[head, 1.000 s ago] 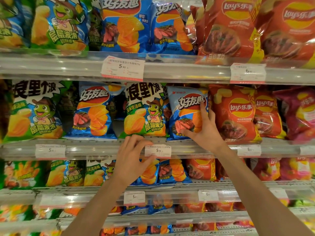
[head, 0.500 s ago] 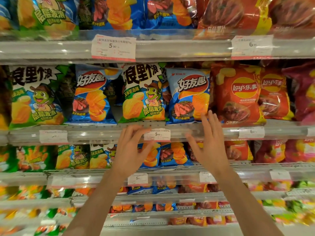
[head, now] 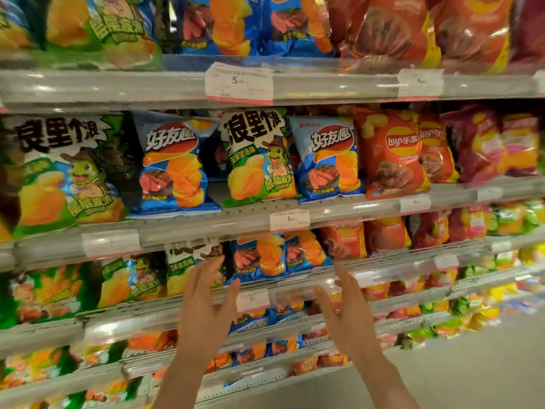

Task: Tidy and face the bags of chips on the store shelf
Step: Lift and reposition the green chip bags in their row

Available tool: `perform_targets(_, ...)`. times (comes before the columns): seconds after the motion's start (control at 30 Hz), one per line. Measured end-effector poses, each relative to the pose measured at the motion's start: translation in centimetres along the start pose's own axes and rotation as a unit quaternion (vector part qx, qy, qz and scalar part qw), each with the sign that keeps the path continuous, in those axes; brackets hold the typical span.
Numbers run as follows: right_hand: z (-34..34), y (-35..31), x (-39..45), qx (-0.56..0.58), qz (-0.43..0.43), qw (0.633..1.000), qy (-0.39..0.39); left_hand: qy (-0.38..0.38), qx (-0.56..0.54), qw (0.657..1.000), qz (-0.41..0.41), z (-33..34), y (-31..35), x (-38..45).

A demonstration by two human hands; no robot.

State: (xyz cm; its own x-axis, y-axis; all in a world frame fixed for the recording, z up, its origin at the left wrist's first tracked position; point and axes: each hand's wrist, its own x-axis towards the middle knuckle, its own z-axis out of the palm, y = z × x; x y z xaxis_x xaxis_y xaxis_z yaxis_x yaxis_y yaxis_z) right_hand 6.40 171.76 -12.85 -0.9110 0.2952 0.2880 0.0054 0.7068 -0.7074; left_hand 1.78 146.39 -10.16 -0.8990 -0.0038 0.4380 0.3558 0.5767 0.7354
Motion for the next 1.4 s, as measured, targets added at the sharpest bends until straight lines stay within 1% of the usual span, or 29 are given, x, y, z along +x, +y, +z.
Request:
perform_targets(0.07,1.2,-0.9,-1.1,0.009,0.032,0.999,0.005,-0.013,-0.033,0.999,-0.028,-1.7,-1.3,-0.8)
perform_targets(0.17,2.3,-2.3,-2.0,0.016,0.05,0.998,0.015,-0.019,-0.051,0.997,-0.05,-3.9,-3.0,-1.4)
perform_targets(0.27,2.4,-4.0,-1.8,0.018,0.059,0.998,0.028,-0.005,-0.065,0.997,-0.045,-5.7,-3.9,-1.0)
perform_targets(0.33,2.0,-5.2,-1.0,0.019,0.058,0.998,0.034,0.003,-0.05,0.998,-0.037,-6.8,-4.3,-0.2)
perform_targets(0.43,0.9,-7.0,1.5,0.024,0.029,0.999,0.038,0.016,-0.021,0.999,-0.025,-8.5,-4.1,2.3)
perform_targets(0.53,-0.5,-9.0,5.4,-0.018,-0.033,0.997,0.061,0.036,0.014,0.999,0.022,-10.1,-2.8,5.6)
perform_targets(0.63,-1.9,-11.6,10.2,-0.038,-0.059,0.994,0.08,0.041,0.056,0.996,0.057,-10.7,-0.5,8.9)
perform_targets(0.77,-2.7,-14.2,16.5,-0.023,-0.103,0.99,0.091,0.037,0.041,0.991,0.123,-8.4,3.3,12.9)
perform_targets(0.87,-2.7,-15.0,20.1,-0.034,-0.114,0.99,0.071,0.014,0.035,0.991,0.126,-4.9,5.7,15.8)
perform_targets(0.93,-2.5,-15.1,21.5,-0.039,-0.097,0.994,0.019,-0.008,0.046,0.993,0.11,-2.7,6.8,17.3)
perform_targets(0.97,-2.3,-15.0,22.0,-0.031,-0.084,0.996,-0.012,-0.02,0.051,0.994,0.094,-1.9,7.2,17.8)
perform_targets(1.03,-1.8,-14.4,22.5,-0.024,-0.077,0.996,-0.047,-0.045,0.04,0.997,0.048,-0.7,7.7,18.6)
perform_targets(1.13,-1.5,-13.8,22.7,0.024,-0.074,0.996,-0.051,-0.078,0.014,0.997,-0.015,0.3,7.5,19.6)
perform_targets(1.2,-1.6,-13.9,22.5,0.054,-0.067,0.994,-0.06,-0.093,0.003,0.995,-0.043,0.8,7.1,20.1)
perform_targets(1.3,-1.9,-14.0,22.4,0.091,-0.056,0.992,-0.067,-0.102,-0.039,0.992,-0.059,1.4,6.4,20.4)
perform_targets(1.4,-2.3,-14.2,22.1,0.126,-0.047,0.988,-0.08,-0.096,-0.077,0.991,-0.061,1.3,5.9,20.3)
